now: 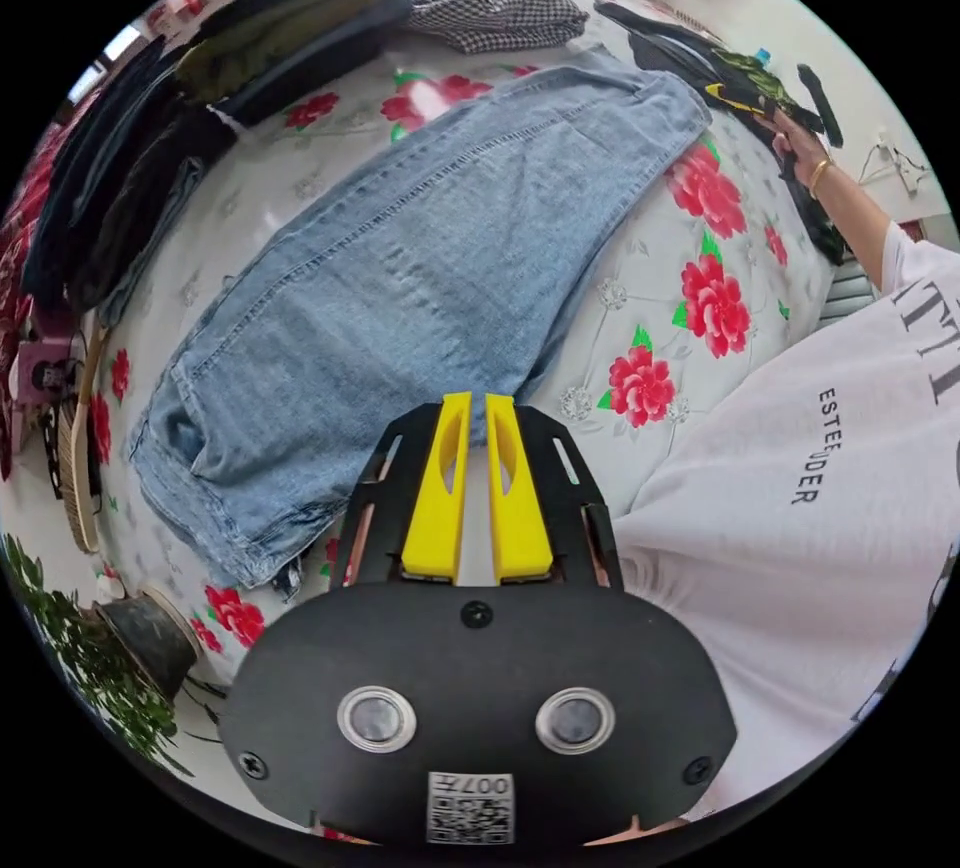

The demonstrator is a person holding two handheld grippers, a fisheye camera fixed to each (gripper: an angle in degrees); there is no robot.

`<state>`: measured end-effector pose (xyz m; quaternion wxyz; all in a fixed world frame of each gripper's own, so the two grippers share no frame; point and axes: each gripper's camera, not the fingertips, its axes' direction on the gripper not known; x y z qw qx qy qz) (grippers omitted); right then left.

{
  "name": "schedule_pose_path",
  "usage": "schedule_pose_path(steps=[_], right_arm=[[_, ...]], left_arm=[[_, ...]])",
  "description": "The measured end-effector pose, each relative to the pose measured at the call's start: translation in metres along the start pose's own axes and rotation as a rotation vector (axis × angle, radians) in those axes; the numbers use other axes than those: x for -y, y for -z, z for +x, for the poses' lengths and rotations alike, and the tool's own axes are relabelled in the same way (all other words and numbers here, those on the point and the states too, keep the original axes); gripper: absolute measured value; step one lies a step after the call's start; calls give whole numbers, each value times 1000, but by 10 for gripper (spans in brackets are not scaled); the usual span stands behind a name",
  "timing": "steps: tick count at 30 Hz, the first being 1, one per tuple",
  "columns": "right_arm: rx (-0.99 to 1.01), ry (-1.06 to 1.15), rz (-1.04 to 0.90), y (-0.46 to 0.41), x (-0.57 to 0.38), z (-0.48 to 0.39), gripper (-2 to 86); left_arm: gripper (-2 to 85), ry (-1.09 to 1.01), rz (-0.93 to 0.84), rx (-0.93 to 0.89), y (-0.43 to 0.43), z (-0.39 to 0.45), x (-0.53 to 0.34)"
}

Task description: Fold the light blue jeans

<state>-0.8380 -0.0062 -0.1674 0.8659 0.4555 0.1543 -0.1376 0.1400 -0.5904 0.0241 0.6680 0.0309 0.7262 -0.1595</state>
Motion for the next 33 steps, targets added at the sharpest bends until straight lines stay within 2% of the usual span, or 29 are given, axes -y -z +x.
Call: schedule_pose_path(steps=[4,7,9,13,14,16,20,22,24,26,29,31,33], right_arm=[[43,306,-138,-57,54,-69,68],[127,359,-252,-103,85,-88,48],[79,397,-314,-122,100,-91,32],[51,504,-308,-115,136,-99,6],[45,521,-298,-111,143,-101,6],[8,548,-235,-95,170,-110,6],[-63,533,-210,-111,195,-125,20],[-148,498,-318,-146,205,-125,33],[-97,404,-315,-150,210,-108,42],[26,250,-267,-138,210,-76,51],[203,-15,-84,-95,177,-8,63],[311,-230,58,-63,120,54,72],[409,-345,84,-53,71,96,80]], left_arm=[[9,174,26,175,25,-58,-21],[10,361,-16,259,24,-116,-43],[8,475,-33,290,25,-148,-62],[-6,685,-126,385,5,-207,-109],[-7,705,-167,403,-3,-212,-116],[-9,706,-409,437,-51,-221,-143],[-10,631,-372,507,-64,-201,-166],[-10,658,-375,489,-62,-206,-177],[-10,696,-346,441,-57,-215,-192],[-10,755,-297,385,-49,-227,-212],[-10,957,-180,475,-18,-239,-255],[-10,1076,-12,390,3,-241,-293],[-10,1104,105,259,7,-240,-317]])
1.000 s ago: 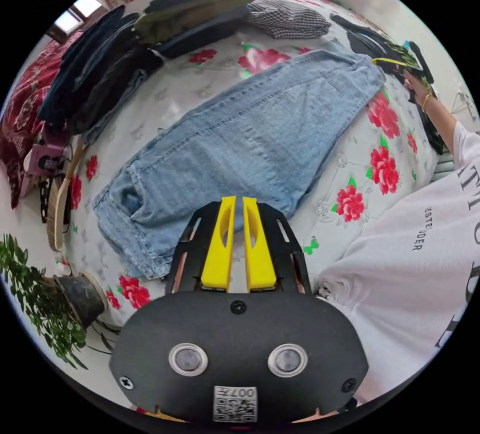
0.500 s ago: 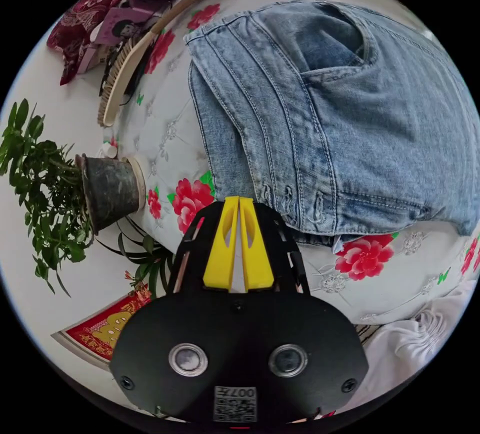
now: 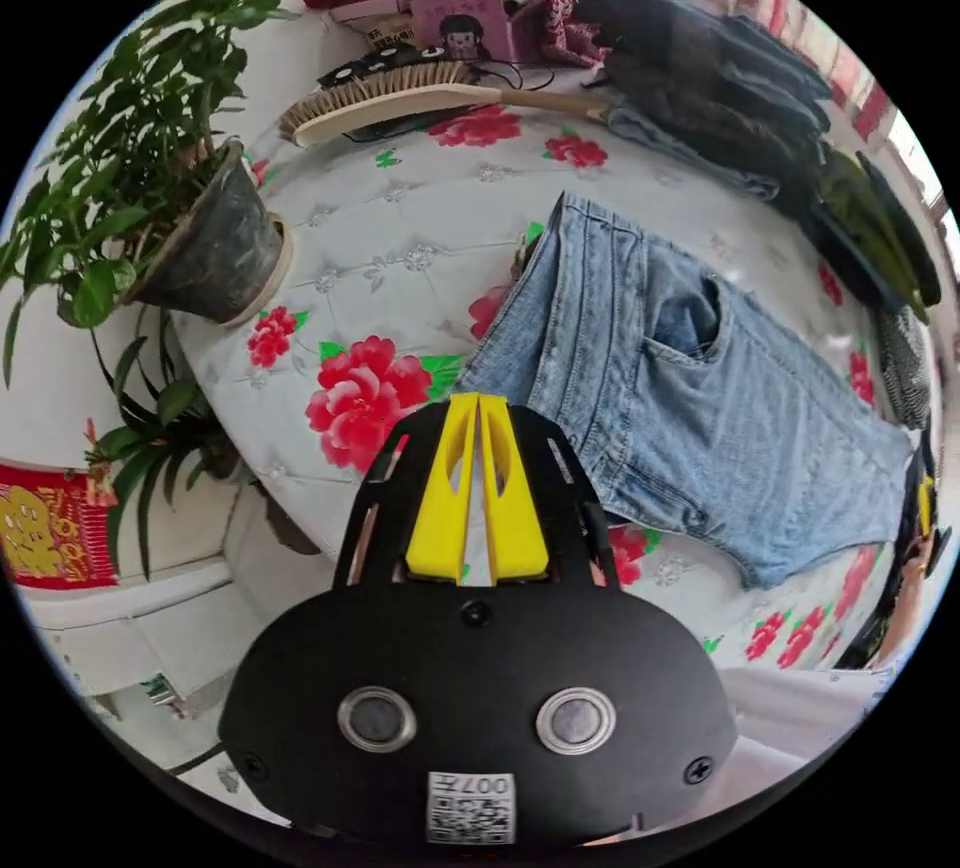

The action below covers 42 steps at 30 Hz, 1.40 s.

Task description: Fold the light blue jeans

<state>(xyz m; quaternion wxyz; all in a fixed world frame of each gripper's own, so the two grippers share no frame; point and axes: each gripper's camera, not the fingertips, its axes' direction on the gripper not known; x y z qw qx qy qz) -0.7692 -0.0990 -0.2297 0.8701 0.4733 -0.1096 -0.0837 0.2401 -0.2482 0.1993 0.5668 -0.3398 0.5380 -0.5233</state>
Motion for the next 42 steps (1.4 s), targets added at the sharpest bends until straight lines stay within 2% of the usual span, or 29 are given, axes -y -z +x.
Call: schedule_pose_path(steps=[5,7,11,13,17,20,24,25,28,30,32,33,34,36,37,38,40,42], right_arm=[[43,-264,41,45,-103,104,99],[144,-360,51,41,-135,139,104],[220,-377,116,23,-139,161,94],[256,-377,143,5,-120,163,78],[269,-451,81,-20,-76,160,34],[287,-276,92,-8,-31,101,11],[174,361,-12,4,0,-96,2],[171,572,-56,0,-11,-156,1],[241,958,-207,-30,-65,-270,2],[275,1080,-336,-69,-108,-311,3],[282,1107,-488,-126,-154,-332,5],[261,1118,-632,-171,-188,-336,7],[195,1140,-778,-214,-222,-334,9],[51,1154,-913,-258,-262,-324,11],[85,1154,-812,-246,-262,-325,13],[86,1140,-791,-243,-260,-325,15],[131,1079,-838,-238,-250,-322,21],[207,1075,-837,-224,-243,-320,26]], left_arm=[[-9,96,42,-307,-7,-45,-37],[-7,162,63,-407,-16,-72,-57],[8,297,4,-499,-37,-119,-76],[45,362,12,-540,-42,-146,-89],[107,423,13,-651,-53,-174,-105],[140,488,18,-713,-63,-198,-116],[155,546,60,-744,-72,-232,-129],[160,563,71,-755,-77,-242,-130],[165,609,89,-804,-94,-262,-130],[161,626,88,-818,-104,-271,-128],[148,630,84,-824,-112,-276,-125],[139,629,85,-818,-115,-280,-123],[132,626,86,-819,-117,-283,-123],[124,630,86,-824,-121,-287,-123],[112,630,90,-838,-123,-290,-125],[106,631,94,-845,-124,-291,-125],[38,630,105,-867,-130,-293,-128],[7,653,75,-892,-139,-292,-129]])
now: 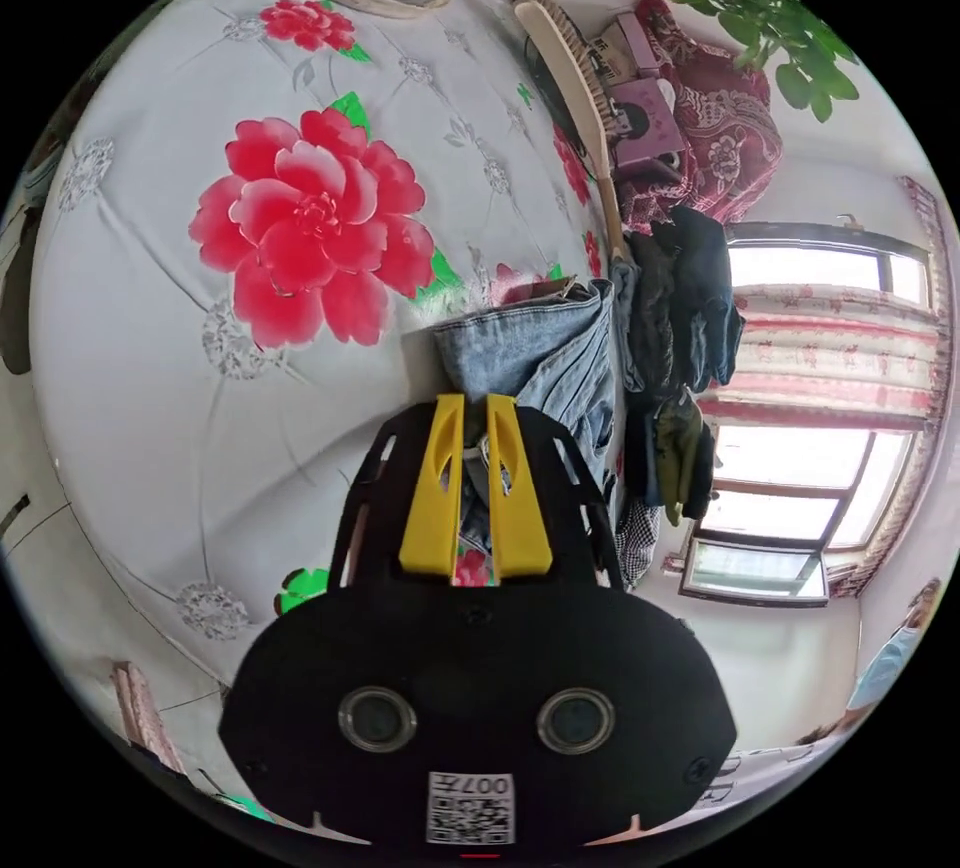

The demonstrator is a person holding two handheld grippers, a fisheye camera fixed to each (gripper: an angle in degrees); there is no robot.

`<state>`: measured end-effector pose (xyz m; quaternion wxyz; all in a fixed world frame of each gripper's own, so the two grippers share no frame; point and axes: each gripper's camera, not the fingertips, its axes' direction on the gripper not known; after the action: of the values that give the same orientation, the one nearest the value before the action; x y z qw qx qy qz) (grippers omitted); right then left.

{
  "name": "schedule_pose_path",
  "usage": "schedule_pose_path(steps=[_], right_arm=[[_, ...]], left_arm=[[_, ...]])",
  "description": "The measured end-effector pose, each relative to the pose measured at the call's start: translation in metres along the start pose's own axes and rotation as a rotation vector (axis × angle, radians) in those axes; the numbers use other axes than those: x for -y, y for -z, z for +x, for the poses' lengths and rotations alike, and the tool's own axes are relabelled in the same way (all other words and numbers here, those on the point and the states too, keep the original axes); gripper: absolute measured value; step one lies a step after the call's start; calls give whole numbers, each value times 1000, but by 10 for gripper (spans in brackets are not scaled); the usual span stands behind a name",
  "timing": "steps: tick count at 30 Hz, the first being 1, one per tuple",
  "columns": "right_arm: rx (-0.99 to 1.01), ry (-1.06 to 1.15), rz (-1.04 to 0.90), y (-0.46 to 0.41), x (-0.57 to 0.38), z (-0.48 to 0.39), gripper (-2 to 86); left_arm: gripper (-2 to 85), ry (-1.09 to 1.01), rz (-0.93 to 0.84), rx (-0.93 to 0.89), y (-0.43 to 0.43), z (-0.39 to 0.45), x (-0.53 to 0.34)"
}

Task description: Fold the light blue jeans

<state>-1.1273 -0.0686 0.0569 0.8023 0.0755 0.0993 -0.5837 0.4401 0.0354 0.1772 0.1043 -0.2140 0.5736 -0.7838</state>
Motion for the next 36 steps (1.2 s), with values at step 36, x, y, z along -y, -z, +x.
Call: schedule_pose_path(steps=[36], right_arm=[[156,-945,667,170,-342,200,109]], left_arm=[[102,-989,-645,-60,-284,347,-143]])
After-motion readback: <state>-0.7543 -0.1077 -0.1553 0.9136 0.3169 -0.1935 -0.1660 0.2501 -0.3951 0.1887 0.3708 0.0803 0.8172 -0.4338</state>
